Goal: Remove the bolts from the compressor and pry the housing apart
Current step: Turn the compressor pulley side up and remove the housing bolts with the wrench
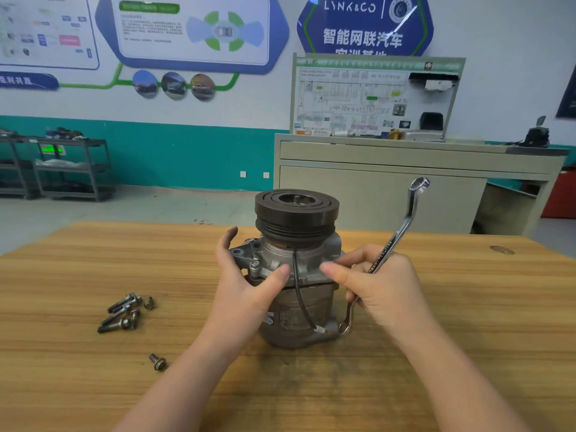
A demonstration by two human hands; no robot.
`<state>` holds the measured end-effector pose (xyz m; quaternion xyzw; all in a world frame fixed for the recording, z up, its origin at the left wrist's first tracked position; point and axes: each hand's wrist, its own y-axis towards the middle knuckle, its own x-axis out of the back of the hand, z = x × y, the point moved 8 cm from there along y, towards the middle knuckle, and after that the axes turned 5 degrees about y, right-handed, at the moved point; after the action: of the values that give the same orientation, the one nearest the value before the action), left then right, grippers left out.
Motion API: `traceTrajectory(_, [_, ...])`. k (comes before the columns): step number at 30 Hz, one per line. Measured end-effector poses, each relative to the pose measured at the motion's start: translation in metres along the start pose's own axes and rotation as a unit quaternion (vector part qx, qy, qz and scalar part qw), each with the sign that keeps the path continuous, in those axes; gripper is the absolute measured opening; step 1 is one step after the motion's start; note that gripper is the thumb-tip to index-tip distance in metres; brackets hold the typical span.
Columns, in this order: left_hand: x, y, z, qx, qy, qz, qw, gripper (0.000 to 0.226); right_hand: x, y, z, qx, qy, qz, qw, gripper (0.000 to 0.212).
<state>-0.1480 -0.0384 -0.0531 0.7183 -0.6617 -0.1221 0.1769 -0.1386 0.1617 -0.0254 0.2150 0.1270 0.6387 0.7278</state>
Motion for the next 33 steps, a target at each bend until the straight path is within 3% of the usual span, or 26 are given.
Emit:
traceTrajectory(4, [0.0,0.001,0.004,0.001,0.004,-0.008,1.0,0.084,-0.006,-0.002,-0.001,0.006,-0.028,-0.02,0.999,0.021])
traceTrajectory(9, [-0.001,-0.003,0.0,-0.003,0.008,-0.012,1.0,0.088,-0.01,-0.004,-0.002,-0.012,-0.012,0.023,1.0,0.009])
traceTrajectory(15, [0.0,-0.002,-0.003,-0.003,0.018,0.0,1.0,0.096,-0.003,-0.004,0.002,0.013,-0.039,-0.038,0.998,0.018])
traceTrajectory(21, [-0.001,-0.002,-0.002,-0.002,0.031,0.008,0.999,0.099,-0.01,-0.006,0.002,-0.005,-0.012,0.01,1.0,0.007])
traceTrajectory(33, [-0.002,-0.003,-0.003,-0.004,0.021,0.016,1.0,0.1,-0.011,-0.009,0.008,0.02,-0.071,-0.019,0.997,0.014])
